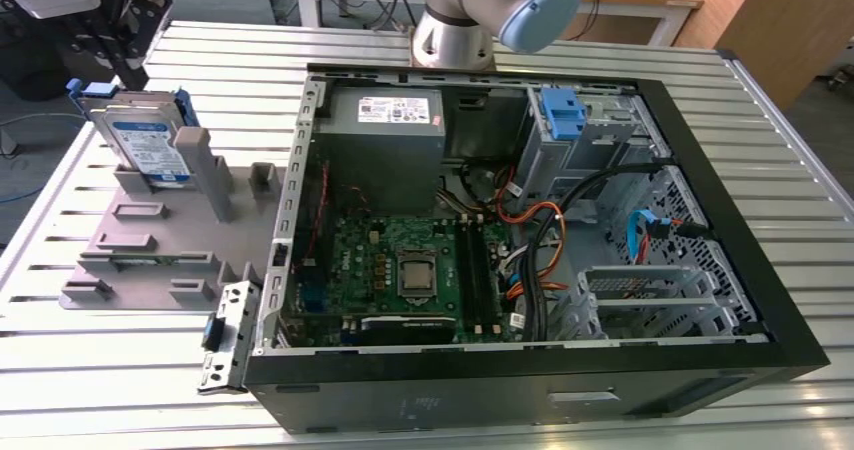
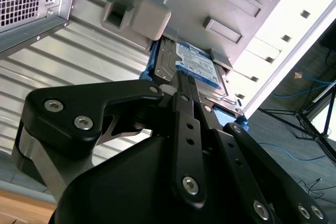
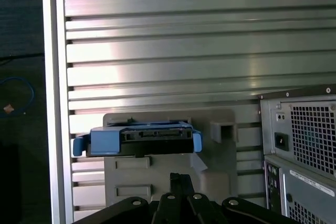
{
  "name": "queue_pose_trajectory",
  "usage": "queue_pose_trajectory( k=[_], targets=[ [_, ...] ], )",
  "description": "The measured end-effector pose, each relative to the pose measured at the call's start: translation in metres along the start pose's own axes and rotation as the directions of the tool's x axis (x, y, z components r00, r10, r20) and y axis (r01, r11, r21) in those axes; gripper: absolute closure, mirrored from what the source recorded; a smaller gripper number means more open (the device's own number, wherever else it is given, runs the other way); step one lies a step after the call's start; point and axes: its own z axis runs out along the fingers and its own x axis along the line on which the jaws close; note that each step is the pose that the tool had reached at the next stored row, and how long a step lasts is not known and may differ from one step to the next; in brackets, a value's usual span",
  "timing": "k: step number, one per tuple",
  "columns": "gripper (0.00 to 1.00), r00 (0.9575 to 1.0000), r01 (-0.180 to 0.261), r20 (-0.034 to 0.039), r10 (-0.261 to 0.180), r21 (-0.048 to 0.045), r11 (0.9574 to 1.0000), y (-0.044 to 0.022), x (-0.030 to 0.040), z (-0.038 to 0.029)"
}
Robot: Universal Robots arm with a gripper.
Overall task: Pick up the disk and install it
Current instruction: 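Reach for the disk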
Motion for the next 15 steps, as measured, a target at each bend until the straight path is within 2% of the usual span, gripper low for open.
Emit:
queue_pose_trajectory(
  k=[15],
  targets=[
    [0.89, 1.0000, 0.000, -0.0001, 0.000, 0.0000, 1.0000, 0.0157, 0.0243, 0.0090]
  ],
)
